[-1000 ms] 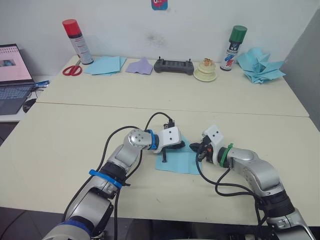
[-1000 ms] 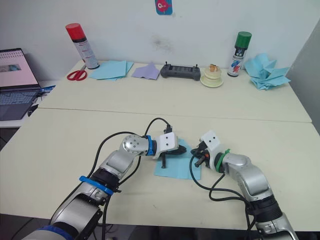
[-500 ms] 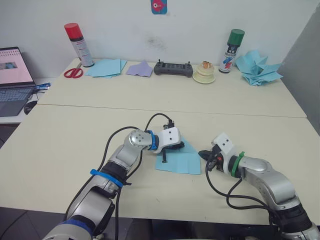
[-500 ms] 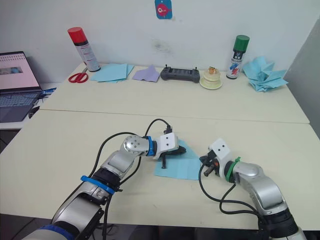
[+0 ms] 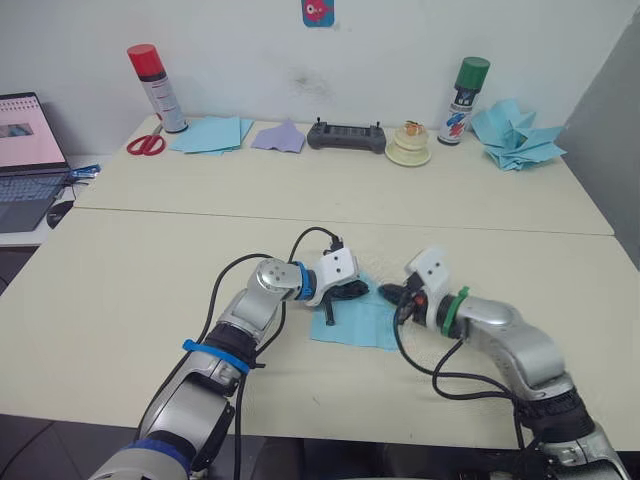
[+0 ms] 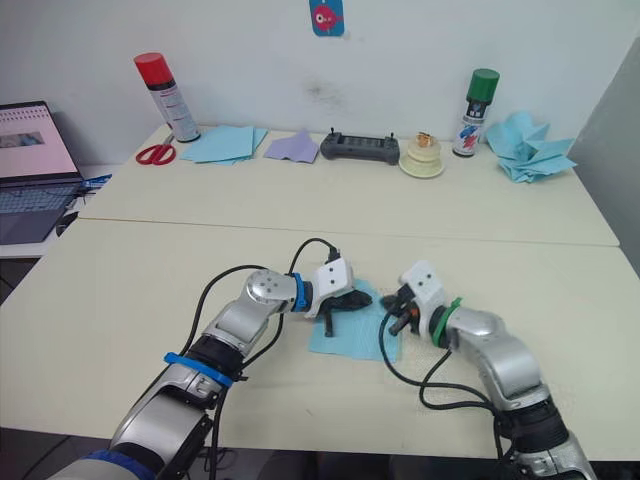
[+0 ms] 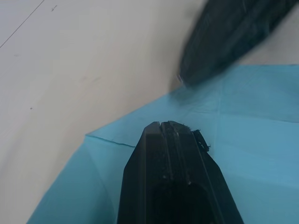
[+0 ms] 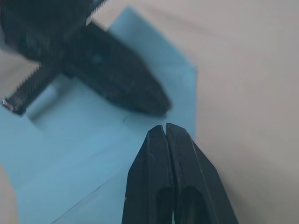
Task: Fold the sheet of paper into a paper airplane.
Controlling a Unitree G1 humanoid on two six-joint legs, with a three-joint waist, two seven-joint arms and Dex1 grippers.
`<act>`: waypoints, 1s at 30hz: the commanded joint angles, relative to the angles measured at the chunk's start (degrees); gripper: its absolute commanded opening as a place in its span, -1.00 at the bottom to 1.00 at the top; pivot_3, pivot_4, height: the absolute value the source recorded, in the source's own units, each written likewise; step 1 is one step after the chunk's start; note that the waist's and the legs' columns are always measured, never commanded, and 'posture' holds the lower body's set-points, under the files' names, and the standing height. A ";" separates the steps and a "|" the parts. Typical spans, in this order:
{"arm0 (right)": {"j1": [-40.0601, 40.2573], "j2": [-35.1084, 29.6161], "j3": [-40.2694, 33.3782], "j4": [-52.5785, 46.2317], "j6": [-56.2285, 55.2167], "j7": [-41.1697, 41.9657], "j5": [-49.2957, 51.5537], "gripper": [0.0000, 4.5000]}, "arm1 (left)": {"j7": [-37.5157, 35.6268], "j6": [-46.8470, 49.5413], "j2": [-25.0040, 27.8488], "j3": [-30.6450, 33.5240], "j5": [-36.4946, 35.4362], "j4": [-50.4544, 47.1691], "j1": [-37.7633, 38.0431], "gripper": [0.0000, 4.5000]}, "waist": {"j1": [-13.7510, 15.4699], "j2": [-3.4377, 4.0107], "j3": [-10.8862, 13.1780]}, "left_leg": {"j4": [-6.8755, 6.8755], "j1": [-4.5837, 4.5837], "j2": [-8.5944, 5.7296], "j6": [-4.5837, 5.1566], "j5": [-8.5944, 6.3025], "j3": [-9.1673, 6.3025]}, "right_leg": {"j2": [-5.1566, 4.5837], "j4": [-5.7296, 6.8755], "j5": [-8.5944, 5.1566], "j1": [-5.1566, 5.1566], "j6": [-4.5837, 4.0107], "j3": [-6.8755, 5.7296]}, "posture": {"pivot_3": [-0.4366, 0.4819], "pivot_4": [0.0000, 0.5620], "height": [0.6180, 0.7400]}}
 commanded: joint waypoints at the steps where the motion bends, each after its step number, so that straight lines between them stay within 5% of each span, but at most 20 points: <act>1: -0.38 -0.08 0.44 1.37 -1.38 -0.37 -1.68 -0.98 | 0.19 5.30 -0.83 3.02 -3.02 0.76 -1.89 -1.00 | -0.06 -0.02 0.02 | 0.01 -0.01 0.00 0.00 0.00 0.01 | 0.00 0.00 0.00 -0.01 0.00 0.01 | -0.05 -0.47 1.00; 8: -0.42 0.18 0.47 2.34 -1.97 -0.47 -1.96 -0.98 | -0.39 11.58 -3.65 5.67 -8.49 -2.75 -4.54 -1.00 | -0.14 -0.02 0.06 | 0.00 -0.16 0.01 0.00 0.00 -0.04 | 0.02 0.00 0.00 -0.09 0.00 -0.05 | -0.05 -0.47 1.00; 18: 0.91 -0.03 0.22 1.01 -1.72 -0.58 -1.97 -0.98 | 1.21 8.76 -3.78 -0.65 -1.73 1.85 -3.41 -1.00 | -0.13 -0.01 0.06 | -0.02 -0.18 0.01 0.00 0.00 -0.05 | 0.03 -0.03 -0.01 -0.14 -0.01 -0.02 | -0.05 -0.47 1.00; 30: 1.04 0.22 0.78 1.32 -1.57 -0.71 -1.96 -0.98 | 15.82 -0.26 -0.04 7.40 -0.79 7.94 -4.04 -1.00 | -0.59 -0.01 0.06 | -0.04 -0.12 0.04 0.00 0.00 -0.06 | 0.04 -0.02 -0.01 -0.10 -0.01 -0.02 | -0.05 -0.47 1.00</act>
